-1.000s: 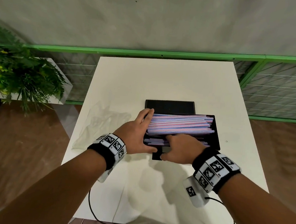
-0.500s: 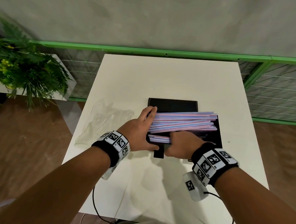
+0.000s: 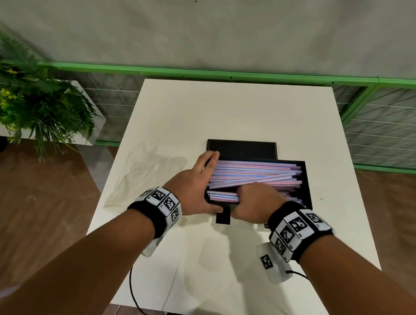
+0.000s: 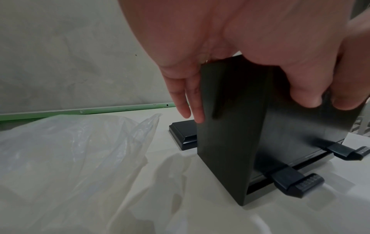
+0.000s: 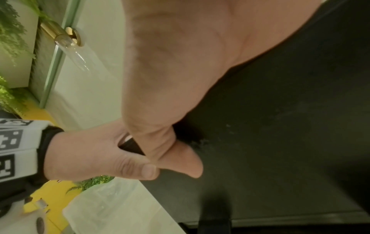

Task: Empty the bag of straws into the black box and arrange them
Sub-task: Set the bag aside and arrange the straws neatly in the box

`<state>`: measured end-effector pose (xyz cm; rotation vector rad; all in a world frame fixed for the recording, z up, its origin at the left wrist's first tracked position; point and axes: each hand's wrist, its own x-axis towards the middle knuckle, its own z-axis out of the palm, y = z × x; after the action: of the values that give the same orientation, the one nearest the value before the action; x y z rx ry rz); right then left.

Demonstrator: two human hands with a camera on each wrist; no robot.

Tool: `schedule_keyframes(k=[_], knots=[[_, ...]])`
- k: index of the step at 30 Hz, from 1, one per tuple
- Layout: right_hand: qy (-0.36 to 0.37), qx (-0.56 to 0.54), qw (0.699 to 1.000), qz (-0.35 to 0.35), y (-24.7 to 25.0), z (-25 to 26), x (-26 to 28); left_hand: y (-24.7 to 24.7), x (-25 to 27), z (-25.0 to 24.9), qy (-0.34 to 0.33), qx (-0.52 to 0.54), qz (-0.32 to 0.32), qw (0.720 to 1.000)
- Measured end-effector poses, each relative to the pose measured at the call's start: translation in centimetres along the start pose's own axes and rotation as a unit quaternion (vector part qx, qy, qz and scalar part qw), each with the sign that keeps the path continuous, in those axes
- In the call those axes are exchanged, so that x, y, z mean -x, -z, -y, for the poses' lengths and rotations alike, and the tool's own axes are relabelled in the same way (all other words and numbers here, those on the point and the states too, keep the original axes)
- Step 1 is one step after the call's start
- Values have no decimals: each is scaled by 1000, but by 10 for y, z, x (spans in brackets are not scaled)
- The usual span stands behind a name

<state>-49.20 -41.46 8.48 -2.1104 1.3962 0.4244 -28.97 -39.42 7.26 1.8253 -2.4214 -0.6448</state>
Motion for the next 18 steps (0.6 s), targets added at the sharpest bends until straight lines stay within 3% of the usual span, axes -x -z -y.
schedule_keyframes(k=[6, 18], knots=[[13, -6, 999, 40, 9, -3, -2, 1, 0, -1, 3, -12, 6, 1000], [101, -31, 992, -71, 21, -19, 16, 3, 1, -1, 6, 1, 12, 1000]])
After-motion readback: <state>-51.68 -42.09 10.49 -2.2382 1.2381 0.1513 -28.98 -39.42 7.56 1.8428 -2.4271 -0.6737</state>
